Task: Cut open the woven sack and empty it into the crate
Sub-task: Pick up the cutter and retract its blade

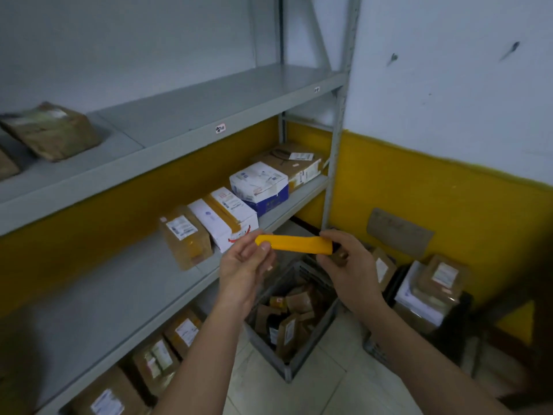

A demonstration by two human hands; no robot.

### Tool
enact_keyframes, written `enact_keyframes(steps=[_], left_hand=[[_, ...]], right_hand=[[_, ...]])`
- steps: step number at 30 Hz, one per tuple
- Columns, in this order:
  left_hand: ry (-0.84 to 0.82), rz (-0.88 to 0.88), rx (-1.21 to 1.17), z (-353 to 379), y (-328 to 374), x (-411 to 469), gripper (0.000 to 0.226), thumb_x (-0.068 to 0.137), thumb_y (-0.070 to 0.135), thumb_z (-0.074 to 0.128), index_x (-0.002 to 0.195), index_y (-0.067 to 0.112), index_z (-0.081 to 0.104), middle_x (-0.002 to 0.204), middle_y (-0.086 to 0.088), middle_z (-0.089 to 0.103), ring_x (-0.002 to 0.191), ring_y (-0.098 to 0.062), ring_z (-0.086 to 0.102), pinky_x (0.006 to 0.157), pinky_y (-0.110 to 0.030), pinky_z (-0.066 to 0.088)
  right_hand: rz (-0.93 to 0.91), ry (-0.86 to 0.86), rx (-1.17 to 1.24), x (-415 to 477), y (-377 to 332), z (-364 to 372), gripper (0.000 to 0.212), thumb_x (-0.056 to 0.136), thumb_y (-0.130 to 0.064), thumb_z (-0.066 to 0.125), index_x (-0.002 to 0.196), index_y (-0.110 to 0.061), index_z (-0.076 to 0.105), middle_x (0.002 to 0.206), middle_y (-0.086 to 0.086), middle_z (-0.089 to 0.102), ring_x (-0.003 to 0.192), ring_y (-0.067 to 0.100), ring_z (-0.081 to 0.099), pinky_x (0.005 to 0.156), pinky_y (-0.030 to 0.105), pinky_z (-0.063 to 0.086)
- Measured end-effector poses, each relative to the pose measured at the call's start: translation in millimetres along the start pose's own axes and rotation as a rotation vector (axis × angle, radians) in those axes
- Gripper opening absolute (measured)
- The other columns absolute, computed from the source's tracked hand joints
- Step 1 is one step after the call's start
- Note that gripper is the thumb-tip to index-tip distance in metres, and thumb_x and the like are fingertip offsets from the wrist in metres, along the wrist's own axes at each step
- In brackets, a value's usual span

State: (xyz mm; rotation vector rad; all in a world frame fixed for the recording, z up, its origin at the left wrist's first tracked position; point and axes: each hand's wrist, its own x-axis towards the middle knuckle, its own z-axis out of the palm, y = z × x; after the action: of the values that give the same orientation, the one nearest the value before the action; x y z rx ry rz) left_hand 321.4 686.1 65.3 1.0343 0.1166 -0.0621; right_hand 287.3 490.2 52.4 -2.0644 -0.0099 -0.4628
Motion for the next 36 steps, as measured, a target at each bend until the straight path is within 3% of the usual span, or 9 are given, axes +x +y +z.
enact_keyframes(steps=[2, 7, 10, 15, 18, 22, 25, 31, 36], left_hand=[[-0.038, 0.054, 0.093, 17, 0, 3, 0.027, 0.091, -0.006, 0.061, 0.111, 0.010, 0.068, 0.094, 0.002, 0.079, 0.090, -0.011, 0.074, 0.081, -0.028, 0.061], [-0.103, 0.126, 0.380, 55, -26, 6, 0.028, 0.086, 0.003, 0.073, 0.103, 0.025, 0.073, 0.098, 0.002, 0.079, 0.097, -0.013, 0.073, 0.084, -0.030, 0.059], [-0.172, 0.157, 0.527, 83, -51, -1, 0.027, 0.086, 0.011, 0.075, 0.106, 0.027, 0.072, 0.098, 0.009, 0.077, 0.094, -0.005, 0.072, 0.083, -0.027, 0.057], [-0.309, 0.160, 0.541, 154, -105, -34, 0.027, 0.089, 0.017, 0.073, 0.115, 0.021, 0.070, 0.102, 0.005, 0.074, 0.095, -0.001, 0.068, 0.073, -0.013, 0.051], [-0.383, 0.162, 0.564, 198, -143, -58, 0.025, 0.088, 0.019, 0.074, 0.111, 0.027, 0.069, 0.094, 0.008, 0.072, 0.085, 0.005, 0.066, 0.067, -0.010, 0.051], [-0.482, 0.157, 0.573, 255, -195, -98, 0.026, 0.088, 0.014, 0.074, 0.112, 0.023, 0.069, 0.100, 0.000, 0.073, 0.091, -0.005, 0.069, 0.070, -0.011, 0.052], [-0.549, 0.131, 0.592, 300, -236, -133, 0.025, 0.089, 0.011, 0.073, 0.112, 0.020, 0.069, 0.098, 0.001, 0.073, 0.086, 0.003, 0.067, 0.069, -0.009, 0.051], [-0.661, 0.057, 0.652, 379, -321, -180, 0.026, 0.088, 0.008, 0.073, 0.113, 0.014, 0.070, 0.102, 0.004, 0.073, 0.092, 0.005, 0.066, 0.073, -0.008, 0.052], [-0.755, 0.024, 0.739, 426, -369, -208, 0.025, 0.089, 0.005, 0.071, 0.096, 0.029, 0.069, 0.090, 0.011, 0.070, 0.084, 0.001, 0.065, 0.069, -0.009, 0.051]], right_hand=[[-0.008, 0.087, 0.004, -5, 4, -7, 0.042, 0.088, -0.011, 0.072, 0.119, -0.035, 0.056, 0.113, -0.020, 0.056, 0.097, -0.008, 0.052, 0.081, 0.005, 0.042], [0.126, 0.265, -0.022, -15, 22, -41, 0.043, 0.088, -0.013, 0.072, 0.125, -0.030, 0.059, 0.141, -0.002, 0.051, 0.119, 0.017, 0.054, 0.094, 0.035, 0.051], [0.161, 0.412, -0.065, -29, 35, -78, 0.042, 0.084, -0.018, 0.075, 0.124, -0.025, 0.063, 0.132, -0.001, 0.053, 0.113, 0.018, 0.057, 0.088, 0.040, 0.056], [0.282, 0.611, -0.001, -73, 56, -153, 0.048, 0.083, -0.022, 0.077, 0.126, -0.032, 0.058, 0.102, -0.005, 0.063, 0.094, 0.011, 0.063, 0.082, 0.037, 0.057], [0.310, 0.687, 0.019, -103, 75, -204, 0.049, 0.081, -0.018, 0.079, 0.125, -0.029, 0.060, 0.101, -0.004, 0.066, 0.092, 0.008, 0.065, 0.083, 0.036, 0.058], [0.336, 0.712, -0.041, -146, 107, -278, 0.043, 0.080, -0.016, 0.079, 0.118, -0.029, 0.062, 0.112, -0.005, 0.065, 0.096, 0.007, 0.064, 0.085, 0.030, 0.057], [0.345, 0.757, -0.126, -178, 137, -336, 0.040, 0.079, -0.017, 0.080, 0.112, -0.030, 0.065, 0.106, -0.008, 0.065, 0.093, 0.009, 0.065, 0.081, 0.033, 0.056], [0.432, 0.846, -0.204, -225, 190, -428, 0.043, 0.074, -0.009, 0.082, 0.104, -0.035, 0.066, 0.093, -0.007, 0.065, 0.078, 0.009, 0.063, 0.066, 0.022, 0.053], [0.552, 0.911, -0.304, -251, 227, -471, 0.037, 0.077, -0.009, 0.079, 0.108, -0.025, 0.069, 0.089, -0.005, 0.067, 0.075, 0.007, 0.063, 0.067, 0.021, 0.052]])
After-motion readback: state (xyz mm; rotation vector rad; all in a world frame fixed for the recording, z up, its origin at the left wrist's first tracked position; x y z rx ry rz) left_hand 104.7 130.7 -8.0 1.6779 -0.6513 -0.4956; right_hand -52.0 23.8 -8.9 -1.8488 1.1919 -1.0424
